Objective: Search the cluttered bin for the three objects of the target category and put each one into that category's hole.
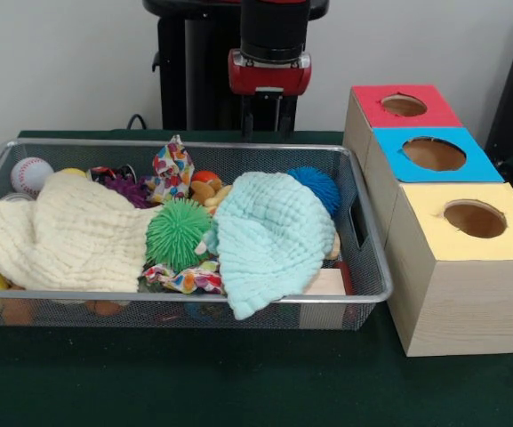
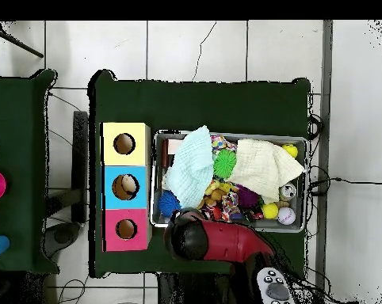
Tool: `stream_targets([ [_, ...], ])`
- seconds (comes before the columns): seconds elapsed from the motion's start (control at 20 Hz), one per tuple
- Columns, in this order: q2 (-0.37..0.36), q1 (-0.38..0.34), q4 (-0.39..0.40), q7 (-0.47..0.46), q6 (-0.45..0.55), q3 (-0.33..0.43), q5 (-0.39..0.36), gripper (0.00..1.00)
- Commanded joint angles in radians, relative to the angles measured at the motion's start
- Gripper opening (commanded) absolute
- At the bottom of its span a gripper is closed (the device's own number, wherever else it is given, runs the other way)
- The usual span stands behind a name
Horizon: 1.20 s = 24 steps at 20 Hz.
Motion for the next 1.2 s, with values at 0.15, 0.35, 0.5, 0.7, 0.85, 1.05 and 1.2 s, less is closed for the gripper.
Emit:
stream_targets([
  [0.15, 0.089, -0.019, -0.17, 0.089, 0.004, -0.011, -0.03, 1.0],
  [0.35, 0.107, -0.024, -0.197, 0.092, -0.027, -0.018, -0.034, 1.0],
  [0.5, 0.117, -0.028, -0.233, 0.089, -0.052, -0.016, -0.037, 1.0],
  [0.7, 0.109, -0.03, -0.264, 0.079, -0.011, -0.007, -0.025, 1.0],
  [0.85, 0.122, -0.025, -0.293, 0.082, -0.008, -0.009, -0.023, 1.0],
  [1.05, 0.15, -0.042, -0.316, 0.082, -0.043, -0.001, -0.031, 1.0],
  [1.2, 0.16, -0.059, -0.318, 0.098, -0.097, 0.013, -0.032, 1.0],
])
